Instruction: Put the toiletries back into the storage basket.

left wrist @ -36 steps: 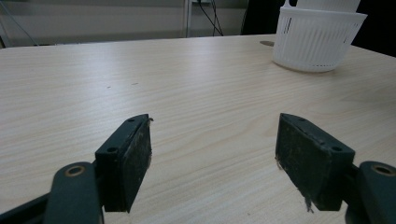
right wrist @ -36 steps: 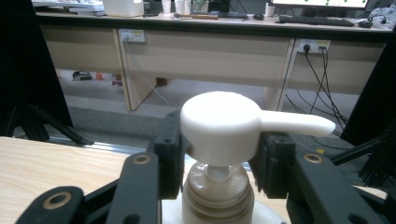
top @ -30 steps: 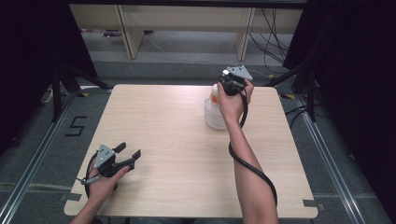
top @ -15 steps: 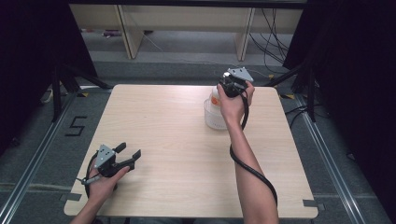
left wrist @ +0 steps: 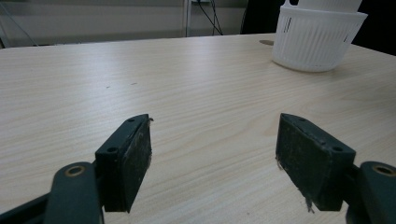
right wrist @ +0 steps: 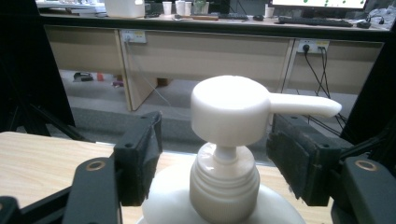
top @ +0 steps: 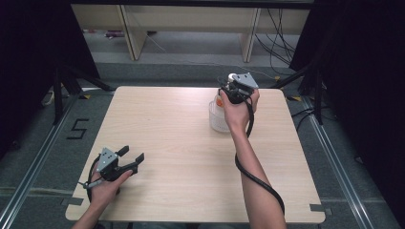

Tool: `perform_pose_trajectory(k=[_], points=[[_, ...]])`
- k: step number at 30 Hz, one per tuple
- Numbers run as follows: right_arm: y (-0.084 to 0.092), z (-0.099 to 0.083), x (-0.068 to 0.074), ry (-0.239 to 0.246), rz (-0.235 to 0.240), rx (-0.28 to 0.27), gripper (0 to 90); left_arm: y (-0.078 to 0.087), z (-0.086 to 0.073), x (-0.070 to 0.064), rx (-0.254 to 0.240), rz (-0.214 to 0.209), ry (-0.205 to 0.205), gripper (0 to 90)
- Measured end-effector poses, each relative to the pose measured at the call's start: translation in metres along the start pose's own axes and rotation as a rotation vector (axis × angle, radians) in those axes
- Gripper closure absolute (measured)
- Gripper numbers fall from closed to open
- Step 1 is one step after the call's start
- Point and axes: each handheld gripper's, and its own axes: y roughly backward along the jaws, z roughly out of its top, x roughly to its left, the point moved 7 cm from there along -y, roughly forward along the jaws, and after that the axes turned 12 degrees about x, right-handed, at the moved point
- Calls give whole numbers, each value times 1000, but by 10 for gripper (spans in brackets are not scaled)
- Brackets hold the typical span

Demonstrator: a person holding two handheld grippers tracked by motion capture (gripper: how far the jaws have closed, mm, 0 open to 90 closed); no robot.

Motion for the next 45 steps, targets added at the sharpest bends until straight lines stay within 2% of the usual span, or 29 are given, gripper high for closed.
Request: perform_pose_trajectory(k=[1, 2, 3, 7, 9, 12, 15, 18, 19, 20, 21, 23, 27, 33, 41, 42, 43, 44, 45], points=[[0, -1, 0, 12, 2, 0, 353, 0, 0, 0, -1, 0, 1, 262], [2, -2, 1, -12, 9, 8, 352, -1, 1, 0, -10, -7, 2, 262], [3, -3, -1, 16, 1, 6, 352, -1, 0, 0, -9, -7, 2, 261], [10, -7, -1, -3, 6, 12, 352, 0, 0, 0, 2, 2, 1, 260], [11, -7, -2, 20, 11, 6, 352, 0, 0, 0, -1, 1, 1, 260], [16, -10, -2, 9, 18, 16, 350, 0, 0, 0, 1, 2, 0, 260], [21, -12, -3, 29, 22, 11, 348, 0, 0, 0, -1, 1, 2, 260], [27, -17, -4, 8, 26, 12, 347, 0, 0, 0, 0, 2, -1, 260], [28, -17, -6, 24, 28, 7, 347, 0, 0, 0, 2, 5, -3, 260], [30, -19, -6, 14, 32, 11, 347, 0, 0, 0, 3, 5, -3, 261], [32, -20, -7, 28, 32, 10, 346, 0, 0, 0, 2, 6, -3, 260], [36, -23, -9, 25, 37, 8, 346, 0, 0, 0, 1, 6, -1, 260], [46, -29, -14, 37, 42, 2, 347, 0, 0, 0, 4, 8, -3, 260], [58, -44, -23, 28, 65, 32, 350, 0, 0, 0, 5, 10, -2, 261], [75, -66, -39, 43, 68, 45, 351, 0, 0, 0, 6, 14, -2, 261], [77, -69, -40, 28, 69, 50, 351, 0, 0, 0, 6, 14, -2, 261], [78, -71, -43, 40, 62, 49, 351, 0, 0, 0, 5, 14, -2, 261], [81, -75, -45, 32, 68, 54, 351, 0, 0, 0, 6, 15, -1, 261], [82, -77, -48, 39, 57, 46, 351, 0, 0, 0, 8, 17, -2, 261]])
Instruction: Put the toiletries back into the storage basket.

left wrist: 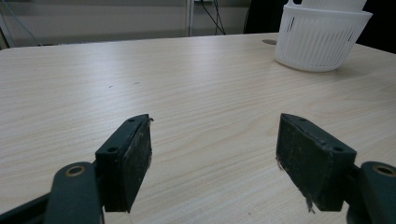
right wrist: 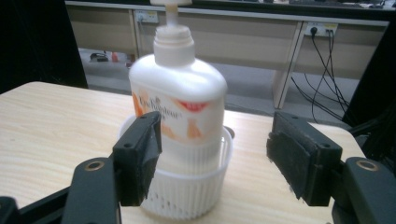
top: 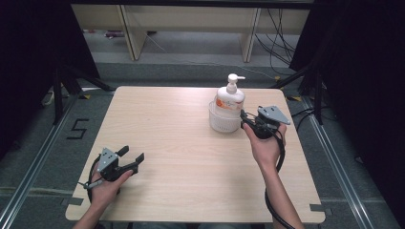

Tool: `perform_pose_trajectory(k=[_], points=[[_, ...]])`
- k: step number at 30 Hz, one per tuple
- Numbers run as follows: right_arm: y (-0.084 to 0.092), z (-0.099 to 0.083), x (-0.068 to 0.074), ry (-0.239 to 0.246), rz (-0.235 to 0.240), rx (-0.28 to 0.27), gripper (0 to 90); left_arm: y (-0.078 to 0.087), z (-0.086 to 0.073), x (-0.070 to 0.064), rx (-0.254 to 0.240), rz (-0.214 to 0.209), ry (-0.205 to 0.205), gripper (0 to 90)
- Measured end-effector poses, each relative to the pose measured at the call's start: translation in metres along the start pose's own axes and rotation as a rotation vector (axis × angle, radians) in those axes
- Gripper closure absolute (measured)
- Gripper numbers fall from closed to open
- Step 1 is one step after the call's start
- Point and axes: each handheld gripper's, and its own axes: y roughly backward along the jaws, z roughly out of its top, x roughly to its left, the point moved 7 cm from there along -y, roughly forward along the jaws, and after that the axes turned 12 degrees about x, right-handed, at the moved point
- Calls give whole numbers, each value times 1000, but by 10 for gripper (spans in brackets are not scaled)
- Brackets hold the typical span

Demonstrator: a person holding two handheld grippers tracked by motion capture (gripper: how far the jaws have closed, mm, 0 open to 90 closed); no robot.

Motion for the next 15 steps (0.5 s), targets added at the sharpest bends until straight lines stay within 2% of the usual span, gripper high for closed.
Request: perform_pose_trajectory(k=[1, 4, 6, 8, 10, 11, 15], points=[[2, -5, -1, -18, 3, 10, 351, 0, 0, 0, -3, -1, 0, 261], [4, -16, -5, -14, 5, 24, 352, 0, 0, 0, 0, 1, 1, 261], [6, -24, -10, -6, -13, 15, 359, 0, 0, 0, -4, -1, 2, 261], [7, -33, -11, -23, -6, 18, 367, 0, 0, 0, -4, 0, 3, 261], [8, -42, -14, -5, -17, 29, 373, 0, 0, 0, -3, 1, 3, 261], [9, -47, -13, -32, -16, 26, 375, 0, 0, 0, -3, 1, 2, 261], [12, -67, -16, -32, -15, 40, 376, 0, 0, 0, -4, 2, 3, 261]])
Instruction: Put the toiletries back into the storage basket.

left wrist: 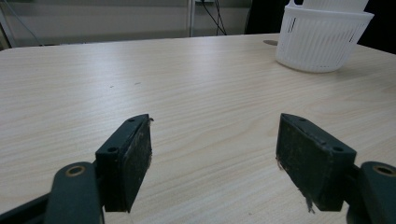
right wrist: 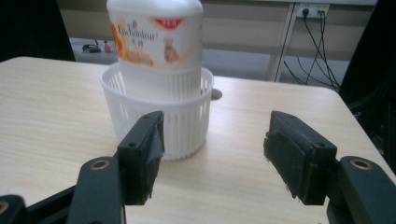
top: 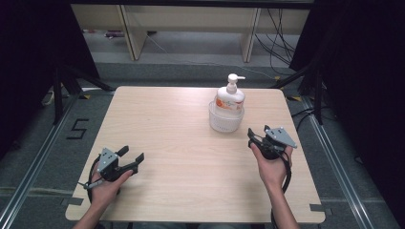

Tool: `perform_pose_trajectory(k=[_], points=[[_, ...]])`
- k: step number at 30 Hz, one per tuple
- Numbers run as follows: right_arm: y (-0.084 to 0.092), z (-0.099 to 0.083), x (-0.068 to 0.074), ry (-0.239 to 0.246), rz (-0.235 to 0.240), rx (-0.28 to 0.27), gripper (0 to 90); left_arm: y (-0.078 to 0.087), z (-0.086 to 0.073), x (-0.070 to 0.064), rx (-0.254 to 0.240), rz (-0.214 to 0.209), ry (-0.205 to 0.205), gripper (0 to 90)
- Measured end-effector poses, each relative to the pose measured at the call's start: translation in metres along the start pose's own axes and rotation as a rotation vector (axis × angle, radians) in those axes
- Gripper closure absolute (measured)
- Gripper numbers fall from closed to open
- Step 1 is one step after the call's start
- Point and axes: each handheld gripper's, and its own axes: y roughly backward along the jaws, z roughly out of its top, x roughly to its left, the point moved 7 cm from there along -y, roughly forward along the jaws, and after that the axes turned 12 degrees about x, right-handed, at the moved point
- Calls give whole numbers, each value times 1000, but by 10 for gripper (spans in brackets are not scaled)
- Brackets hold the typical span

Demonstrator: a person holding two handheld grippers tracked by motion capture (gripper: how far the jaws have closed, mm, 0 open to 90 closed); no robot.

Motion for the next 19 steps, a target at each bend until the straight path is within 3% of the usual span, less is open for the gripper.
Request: perform_pose_trajectory(k=[3, 4, 7, 13, 15, 16, 18, 19], points=[[-2, -12, -1, 9, 14, 1, 378, 0, 0, 0, 0, 0, -1, 261], [-1, -18, 1, -32, 12, 12, 380, 0, 0, 0, -1, 0, -1, 261], [-3, -28, -2, -24, 14, 12, 382, 0, 0, 0, -1, -1, 0, 262], [-3, -30, -3, 16, 9, -4, 387, -1, 0, 0, 1, -6, 3, 262], [-4, -33, 3, -25, 37, 8, 387, 0, 0, 0, 1, -6, 1, 262], [-5, -34, 2, -9, 21, 19, 400, 0, 0, 0, 2, -6, 1, 262], [-4, -36, 7, -33, 55, 37, 470, -1, 0, 0, 2, -10, 3, 262], [-4, -36, 7, -13, 67, 46, 487, -1, 0, 0, 4, -11, 5, 262]])
